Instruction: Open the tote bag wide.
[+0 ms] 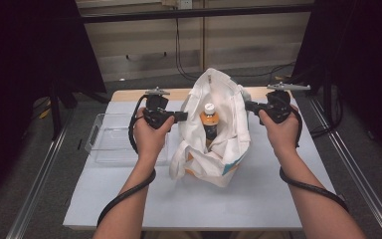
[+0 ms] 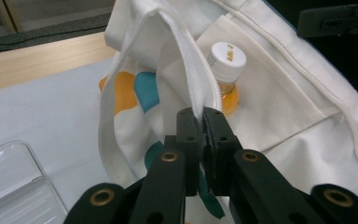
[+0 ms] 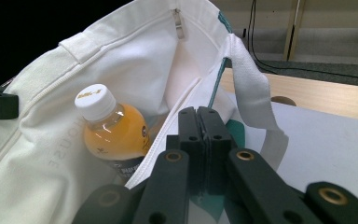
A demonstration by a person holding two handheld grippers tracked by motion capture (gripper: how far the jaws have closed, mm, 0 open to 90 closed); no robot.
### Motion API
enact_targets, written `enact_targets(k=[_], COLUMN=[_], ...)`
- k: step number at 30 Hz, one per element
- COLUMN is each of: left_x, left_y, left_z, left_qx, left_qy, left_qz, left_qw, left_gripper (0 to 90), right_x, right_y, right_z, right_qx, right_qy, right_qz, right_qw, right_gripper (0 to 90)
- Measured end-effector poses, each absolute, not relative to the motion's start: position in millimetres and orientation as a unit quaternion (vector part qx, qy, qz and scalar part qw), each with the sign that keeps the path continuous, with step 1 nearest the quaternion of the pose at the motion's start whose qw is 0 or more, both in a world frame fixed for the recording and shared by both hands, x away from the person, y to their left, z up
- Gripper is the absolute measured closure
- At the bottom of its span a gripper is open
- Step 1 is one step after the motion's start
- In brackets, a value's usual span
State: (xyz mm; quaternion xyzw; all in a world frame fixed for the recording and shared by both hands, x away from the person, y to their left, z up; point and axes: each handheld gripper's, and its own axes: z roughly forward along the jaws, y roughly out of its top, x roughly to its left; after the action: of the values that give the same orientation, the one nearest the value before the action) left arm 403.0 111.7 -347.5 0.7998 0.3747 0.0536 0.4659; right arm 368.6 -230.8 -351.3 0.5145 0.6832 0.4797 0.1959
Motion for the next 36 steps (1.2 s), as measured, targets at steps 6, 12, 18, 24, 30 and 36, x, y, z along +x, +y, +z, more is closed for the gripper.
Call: enact_targets(k=[6, 12, 18, 24, 30, 36], left_x=[405, 406, 405, 403, 403, 407], left_y=[116, 123, 125, 125, 126, 122], left_z=[-353, -363, -370, -370, -363, -356], left_qx=[0.801, 0.798, 0.792, 0.788, 0.782, 0.775], left_qy=[0.383, 0.398, 0.408, 0.406, 0.403, 0.402], left_qz=[0.056, 0.059, 0.058, 0.057, 0.054, 0.059], left_qw=[0.457, 0.448, 0.450, 0.459, 0.473, 0.483], left_gripper=[86.1, 86.1, 86.1, 79.0, 65.9, 51.1], right_x=[368, 368, 368, 367, 366, 367], right_y=[-234, -239, -244, -243, -241, -240], right_z=[-355, -362, -370, -371, -368, -364], right_qx=[0.518, 0.524, 0.530, 0.528, 0.527, 0.534], right_qy=[0.682, 0.680, 0.676, 0.675, 0.670, 0.650], right_qz=[0.477, 0.474, 0.474, 0.476, 0.484, 0.499], right_qw=[0.197, 0.195, 0.194, 0.197, 0.200, 0.208], right_gripper=[89.0, 88.9, 90.0, 90.0, 85.5, 72.0])
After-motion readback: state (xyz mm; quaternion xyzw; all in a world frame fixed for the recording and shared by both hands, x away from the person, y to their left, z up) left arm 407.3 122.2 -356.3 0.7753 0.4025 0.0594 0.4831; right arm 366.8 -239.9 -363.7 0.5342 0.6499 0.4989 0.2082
